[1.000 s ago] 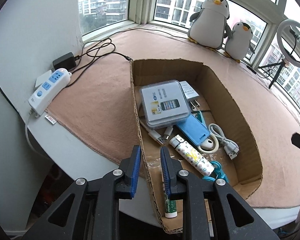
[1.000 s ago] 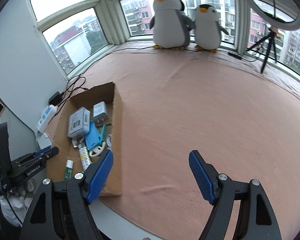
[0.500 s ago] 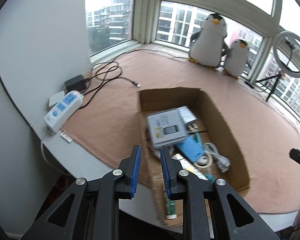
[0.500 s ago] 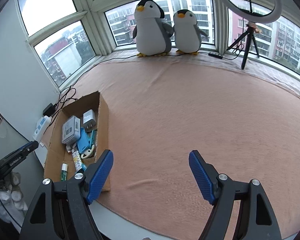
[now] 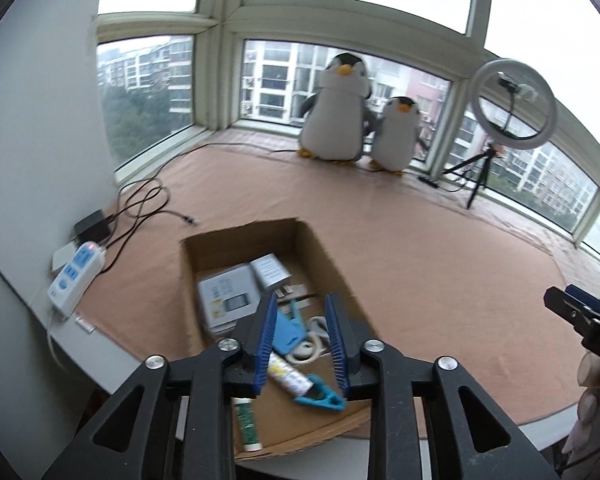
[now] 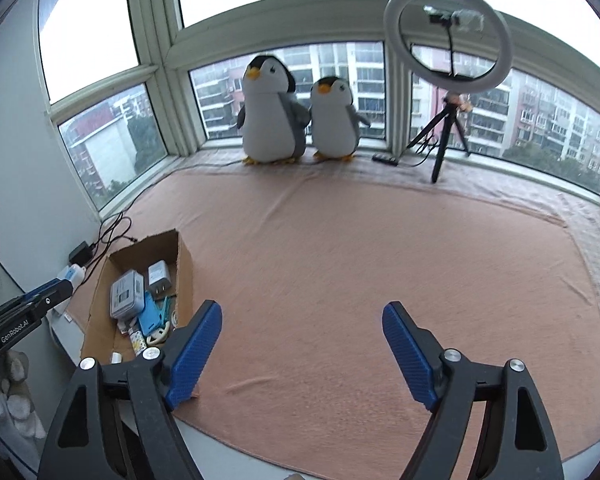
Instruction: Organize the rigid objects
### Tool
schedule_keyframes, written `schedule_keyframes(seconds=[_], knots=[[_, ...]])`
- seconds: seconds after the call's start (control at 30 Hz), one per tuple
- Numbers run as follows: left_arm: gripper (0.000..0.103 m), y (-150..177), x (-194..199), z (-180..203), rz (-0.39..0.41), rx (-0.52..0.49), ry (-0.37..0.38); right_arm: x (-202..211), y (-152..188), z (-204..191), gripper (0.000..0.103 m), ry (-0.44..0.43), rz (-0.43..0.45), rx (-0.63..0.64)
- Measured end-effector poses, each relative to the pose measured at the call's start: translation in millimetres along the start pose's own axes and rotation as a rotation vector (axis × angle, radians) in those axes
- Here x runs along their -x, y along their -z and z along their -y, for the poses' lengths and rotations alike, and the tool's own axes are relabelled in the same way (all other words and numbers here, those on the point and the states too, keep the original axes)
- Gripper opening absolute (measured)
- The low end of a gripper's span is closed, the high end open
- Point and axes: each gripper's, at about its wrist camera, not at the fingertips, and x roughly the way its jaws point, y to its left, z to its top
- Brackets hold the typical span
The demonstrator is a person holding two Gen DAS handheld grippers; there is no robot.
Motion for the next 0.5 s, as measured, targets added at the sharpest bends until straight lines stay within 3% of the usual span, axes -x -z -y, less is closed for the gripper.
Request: schedule_keyframes(seconds=[0.2, 0.33, 0.5], knots=[[0.03, -9, 16, 29, 0.057, -0.041, 0.045, 21, -1, 6, 0.08, 0.054, 0.072, -0.01], [0.054, -15, 30, 42, 0.123, -0.068, 0.045, 30, -3, 8, 0.086, 0.081, 0.113, -0.035], [0.059, -15, 37, 58, 0.137, -0.108, 0.062, 34, 2, 8, 0.089, 0.107, 0.129, -0.034]])
